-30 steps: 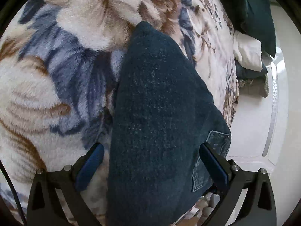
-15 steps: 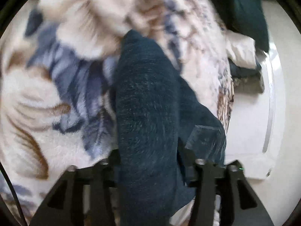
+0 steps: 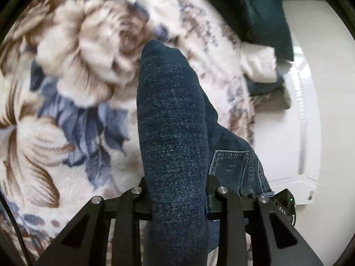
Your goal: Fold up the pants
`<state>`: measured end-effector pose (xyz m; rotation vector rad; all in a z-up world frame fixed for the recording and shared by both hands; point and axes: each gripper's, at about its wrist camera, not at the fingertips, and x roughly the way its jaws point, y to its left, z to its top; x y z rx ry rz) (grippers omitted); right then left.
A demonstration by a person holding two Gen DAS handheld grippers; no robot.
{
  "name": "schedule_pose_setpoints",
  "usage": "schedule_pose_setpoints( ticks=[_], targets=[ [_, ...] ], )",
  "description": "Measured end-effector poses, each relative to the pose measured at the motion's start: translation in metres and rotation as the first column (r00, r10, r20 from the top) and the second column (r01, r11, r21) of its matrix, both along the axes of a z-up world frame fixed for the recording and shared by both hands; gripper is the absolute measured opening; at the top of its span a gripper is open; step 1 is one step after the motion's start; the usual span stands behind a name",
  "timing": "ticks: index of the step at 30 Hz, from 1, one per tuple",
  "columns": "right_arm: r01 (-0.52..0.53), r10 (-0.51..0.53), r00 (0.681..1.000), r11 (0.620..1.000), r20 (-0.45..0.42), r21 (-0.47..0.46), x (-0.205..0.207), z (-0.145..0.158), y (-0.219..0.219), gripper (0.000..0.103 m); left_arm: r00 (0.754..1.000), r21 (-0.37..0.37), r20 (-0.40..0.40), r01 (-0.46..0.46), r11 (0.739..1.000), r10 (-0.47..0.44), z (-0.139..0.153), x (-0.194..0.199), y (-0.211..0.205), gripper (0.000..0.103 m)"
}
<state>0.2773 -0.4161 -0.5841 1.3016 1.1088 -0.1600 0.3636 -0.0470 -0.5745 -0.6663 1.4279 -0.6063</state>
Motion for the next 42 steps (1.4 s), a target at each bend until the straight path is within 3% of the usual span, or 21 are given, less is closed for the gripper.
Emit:
schedule_pose_setpoints(
  ticks=[5, 11, 12, 18, 23, 25, 26, 28, 30, 33, 34, 36, 37, 38, 39, 40, 41, 42],
  targets=[
    [-0.016, 0.017, 0.996, 1.0, 0.083, -0.012, 0.043, 0.046, 0.003, 0.045, 0.999, -0.037, 0.048, -0.017, 0.999, 0.019, 0.034, 0.038, 0.007, 0.026],
    [-0.046, 0.05, 0.984, 0.999, 0.169, -0.026, 0.171, 0.059, 0.021, 0.045, 0.99, -0.009, 0.131, -0.048, 0.999, 0.049, 0.054, 0.139, 0.022, 0.026],
    [-0.05, 0.054, 0.982, 0.998, 0.18, -0.025, 0.163, 0.054, 0.025, 0.045, 0.988, 0.001, 0.142, -0.054, 0.999, 0.053, 0.054, 0.158, 0.026, 0.026],
    [-0.081, 0.089, 0.969, 0.996, 0.23, -0.042, 0.288, 0.014, 0.061, 0.045, 0.98, 0.083, 0.194, -0.055, 0.995, 0.038, 0.032, 0.288, 0.054, 0.026],
    [-0.068, 0.069, 0.968, 0.998, 0.24, -0.013, 0.389, -0.048, 0.08, 0.045, 0.979, 0.133, 0.202, -0.017, 0.991, -0.01, -0.017, 0.379, 0.068, 0.026],
    [-0.061, 0.059, 0.976, 0.998, 0.211, -0.001, 0.41, -0.075, 0.082, 0.045, 0.987, 0.125, 0.159, -0.01, 0.992, -0.01, -0.047, 0.404, 0.073, 0.027],
    [-0.056, 0.052, 0.982, 0.998, 0.183, 0.016, 0.419, -0.093, 0.083, 0.047, 0.992, 0.137, 0.128, -0.006, 0.991, -0.012, -0.062, 0.411, 0.075, 0.029],
    [-0.055, 0.051, 0.985, 0.998, 0.167, 0.018, 0.421, -0.099, 0.085, 0.053, 0.995, 0.154, 0.094, 0.001, 0.988, -0.016, -0.078, 0.412, 0.078, 0.038],
    [-0.085, 0.082, 0.984, 0.996, 0.158, 0.012, 0.427, -0.098, 0.083, 0.06, 0.995, 0.182, 0.102, -0.007, 0.983, -0.012, -0.075, 0.407, 0.079, 0.046],
    [-0.189, 0.193, 0.978, 0.98, 0.077, -0.058, 0.441, -0.086, 0.084, 0.086, 0.992, 0.303, 0.127, -0.031, 0.952, -0.008, -0.053, 0.392, 0.075, 0.061],
    [-0.23, 0.236, 0.971, 0.966, 0.037, -0.122, 0.446, -0.076, 0.086, 0.092, 0.988, 0.361, 0.155, -0.054, 0.931, -0.002, -0.043, 0.387, 0.073, 0.069],
    [-0.311, 0.306, 0.95, 0.911, -0.062, -0.27, 0.455, -0.056, 0.092, 0.093, 0.977, 0.46, 0.215, -0.085, 0.884, -0.018, -0.024, 0.371, 0.067, 0.078],
    [-0.353, 0.337, 0.935, 0.871, -0.109, -0.34, 0.459, -0.045, 0.097, 0.093, 0.969, 0.508, 0.244, -0.099, 0.856, -0.032, -0.014, 0.359, 0.063, 0.09],
    [-0.4, 0.363, 0.916, 0.813, -0.169, -0.424, 0.459, -0.029, 0.105, 0.094, 0.963, 0.563, 0.262, -0.106, 0.819, -0.056, -0.006, 0.348, 0.057, 0.097],
    [-0.436, 0.382, 0.9, 0.757, -0.211, -0.488, 0.454, -0.015, 0.114, 0.095, 0.96, 0.601, 0.269, -0.106, 0.792, -0.076, 0.0, 0.339, 0.052, 0.097],
    [-0.479, 0.403, 0.876, 0.671, -0.264, -0.566, 0.453, 0.001, 0.124, 0.097, 0.958, 0.629, 0.272, -0.103, 0.77, -0.093, 0.007, 0.328, 0.047, 0.098],
    [-0.498, 0.408, 0.865, 0.617, -0.294, -0.609, 0.451, 0.013, 0.131, 0.097, 0.958, 0.658, 0.265, -0.1, 0.746, -0.105, 0.011, 0.318, 0.047, 0.098],
    [-0.501, 0.408, 0.862, 0.596, -0.3, -0.628, 0.443, 0.023, 0.136, 0.097, 0.958, 0.677, 0.264, -0.1, 0.729, -0.113, 0.018, 0.309, 0.044, 0.098]
  ],
)
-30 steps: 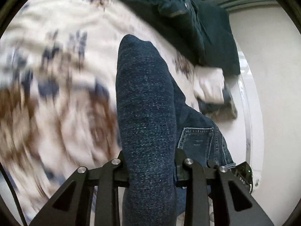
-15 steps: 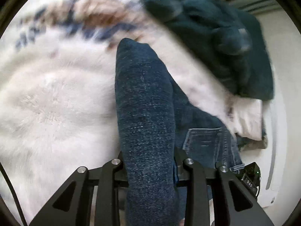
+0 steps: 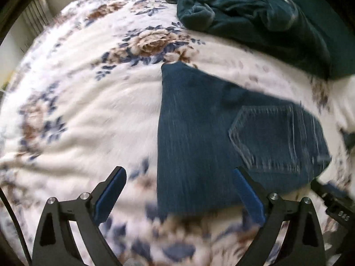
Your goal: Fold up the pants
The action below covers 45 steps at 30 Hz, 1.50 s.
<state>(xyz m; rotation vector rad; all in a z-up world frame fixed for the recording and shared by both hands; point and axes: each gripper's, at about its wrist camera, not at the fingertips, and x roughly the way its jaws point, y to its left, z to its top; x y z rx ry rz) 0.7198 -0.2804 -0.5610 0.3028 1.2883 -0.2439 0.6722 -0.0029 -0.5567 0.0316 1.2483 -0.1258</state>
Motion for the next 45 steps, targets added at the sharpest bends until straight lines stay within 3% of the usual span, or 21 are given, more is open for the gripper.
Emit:
schedule_pose_setpoints(
  ticks=[4, 7, 9, 20, 31, 36, 45],
  targets=[
    [-0.003, 0.004, 1.0, 0.997, 0.015, -0.077, -0.053, 0.05, 0.012, 0.097, 0.999, 0.058, 0.048, -0.003, 0.998, 0.0, 0.037, -0.03, -0.014, 0.097],
    [-0.023, 0.031, 0.998, 0.99, 0.057, -0.139, -0.089, 0.093, 0.019, 0.097, 0.997, 0.059, 0.08, -0.012, 0.998, 0.008, 0.072, -0.058, -0.017, 0.097],
    [-0.039, 0.051, 0.995, 0.989, 0.083, -0.145, -0.121, 0.128, 0.029, 0.097, 0.995, 0.049, 0.098, -0.016, 0.999, 0.011, 0.092, -0.069, -0.019, 0.097],
    [-0.089, 0.135, 0.958, 0.979, 0.254, -0.186, -0.253, 0.334, 0.048, 0.097, 0.966, 0.044, 0.259, -0.032, 0.999, 0.02, 0.263, -0.195, -0.019, 0.097],
    [-0.113, 0.182, 0.917, 0.972, 0.355, -0.205, -0.377, 0.503, 0.056, 0.097, 0.926, 0.019, 0.376, -0.046, 0.999, 0.035, 0.399, -0.31, -0.009, 0.098],
    [-0.126, 0.204, 0.892, 0.969, 0.403, -0.211, -0.426, 0.555, 0.056, 0.097, 0.904, 0.023, 0.424, -0.075, 0.997, 0.058, 0.439, -0.351, -0.007, 0.098],
    [-0.183, 0.257, 0.854, 0.962, 0.453, -0.201, -0.494, 0.616, 0.06, 0.097, 0.871, 0.017, 0.485, -0.094, 0.995, 0.074, 0.488, -0.414, -0.012, 0.097]
  ],
)
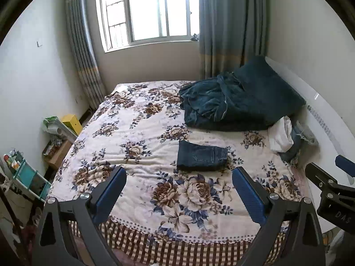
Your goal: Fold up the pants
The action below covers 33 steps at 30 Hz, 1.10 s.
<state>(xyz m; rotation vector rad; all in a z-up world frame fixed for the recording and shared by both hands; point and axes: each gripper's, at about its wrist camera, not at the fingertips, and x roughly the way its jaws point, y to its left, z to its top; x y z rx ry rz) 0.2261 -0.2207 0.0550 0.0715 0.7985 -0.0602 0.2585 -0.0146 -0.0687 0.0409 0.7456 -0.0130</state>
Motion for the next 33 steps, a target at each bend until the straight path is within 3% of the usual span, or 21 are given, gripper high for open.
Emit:
schedule_pose_setpoints(
  ticks=[8, 13, 21, 33],
  targets=[
    [-0.045, 0.046, 0.998, 0.999, 0.05, -0.015, -0.041, 0.036, 0.004, 0.097, 0.999, -0.014, 0.039, -0.019, 1.0, 0.02, 0.022, -0.033, -0.001, 0.098],
    [-0.05, 0.051, 0.997, 0.999, 0.063, -0.022, -0.048, 0.04, 0.002, 0.1, 0.998, -0.021, 0.054, -0.024, 0.999, 0.026, 0.023, -0.038, -0.001, 0.103],
    [-0.017, 0.019, 0.995, 1.0, 0.095, -0.027, -0.02, 0.027, -0.009, 0.101, 0.996, -0.016, 0.068, -0.057, 0.998, 0.057, 0.013, -0.022, -0.003, 0.103],
    [0.02, -0.019, 0.999, 0.999, 0.037, -0.03, 0.033, -0.012, -0.016, 0.101, 0.998, 0.02, 0.009, -0.062, 0.998, 0.062, -0.018, 0.021, -0.015, 0.103]
  ],
)
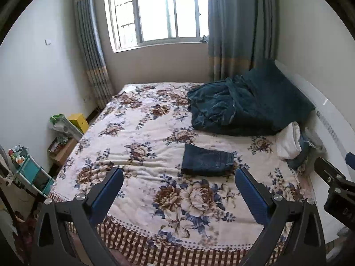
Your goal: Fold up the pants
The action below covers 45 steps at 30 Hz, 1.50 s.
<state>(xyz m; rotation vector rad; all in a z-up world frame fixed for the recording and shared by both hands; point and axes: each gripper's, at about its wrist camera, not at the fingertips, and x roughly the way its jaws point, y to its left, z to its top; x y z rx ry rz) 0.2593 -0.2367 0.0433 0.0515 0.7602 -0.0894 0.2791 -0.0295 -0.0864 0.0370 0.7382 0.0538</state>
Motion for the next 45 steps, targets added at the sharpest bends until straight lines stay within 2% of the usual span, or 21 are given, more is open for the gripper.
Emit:
schedule_pose_setpoints(
  ticks=[9, 45],
  targets=[
    [0.019, -0.019, 0.999, 1.0, -0.04, -0.005, 0.014, -0.024, -0.004, 0.101, 1.0, 0.016, -0.012, -0.005, 1.0, 0.005, -0.01, 0.01, -0.007, 0.103],
    [0.016, -0.016, 0.999, 1.0, -0.039, 0.002, 0.009, -0.031, 0.003, 0.101, 1.0, 0.015, 0.012, -0.029, 0.999, 0.028, -0.008, 0.003, -0.004, 0.103]
  ],
)
